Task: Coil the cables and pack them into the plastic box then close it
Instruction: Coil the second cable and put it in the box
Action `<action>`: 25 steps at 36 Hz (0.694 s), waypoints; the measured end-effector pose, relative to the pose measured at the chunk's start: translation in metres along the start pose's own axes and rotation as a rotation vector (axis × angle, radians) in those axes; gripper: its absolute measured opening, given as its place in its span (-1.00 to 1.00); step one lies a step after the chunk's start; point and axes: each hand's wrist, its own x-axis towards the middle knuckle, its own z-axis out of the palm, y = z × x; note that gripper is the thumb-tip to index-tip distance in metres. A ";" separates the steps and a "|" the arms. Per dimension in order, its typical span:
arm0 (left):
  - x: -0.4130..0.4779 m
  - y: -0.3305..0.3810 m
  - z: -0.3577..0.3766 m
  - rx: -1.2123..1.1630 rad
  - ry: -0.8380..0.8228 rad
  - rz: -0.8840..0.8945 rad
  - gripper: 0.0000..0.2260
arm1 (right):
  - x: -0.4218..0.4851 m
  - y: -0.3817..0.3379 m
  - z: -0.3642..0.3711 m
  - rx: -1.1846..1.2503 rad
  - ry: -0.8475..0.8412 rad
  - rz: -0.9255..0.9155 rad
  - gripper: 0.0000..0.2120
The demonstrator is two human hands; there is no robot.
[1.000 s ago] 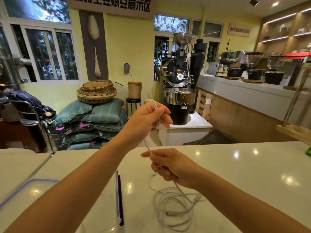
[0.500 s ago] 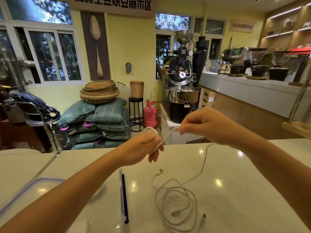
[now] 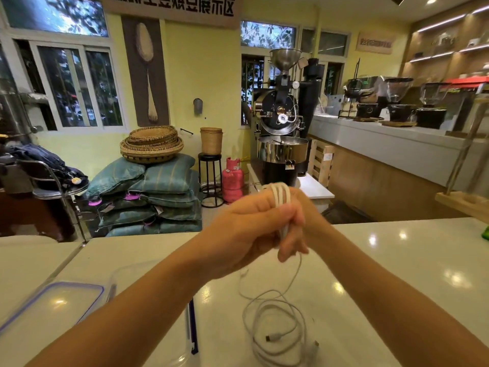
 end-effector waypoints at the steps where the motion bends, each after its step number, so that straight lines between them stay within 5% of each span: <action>1: 0.003 0.003 0.000 0.034 0.073 0.012 -0.82 | -0.004 0.004 0.008 0.028 0.011 0.043 -0.36; 4: 0.012 0.008 -0.006 0.171 0.277 0.063 -0.81 | -0.015 0.014 0.032 -0.036 -0.032 0.071 -0.64; 8: 0.020 0.005 -0.024 0.406 0.446 0.095 -0.78 | -0.026 0.019 0.046 -0.157 -0.152 0.139 -0.60; 12: 0.016 -0.004 -0.041 0.656 0.535 0.061 -0.71 | -0.032 0.007 0.044 -0.295 -0.153 0.111 -0.77; 18: 0.000 -0.012 -0.051 0.947 0.467 -0.119 -0.70 | -0.039 -0.016 0.031 -0.657 -0.191 0.027 -0.74; 25: -0.012 -0.014 -0.045 0.848 0.246 -0.335 -0.75 | -0.038 -0.052 0.010 -0.882 -0.232 -0.028 -0.82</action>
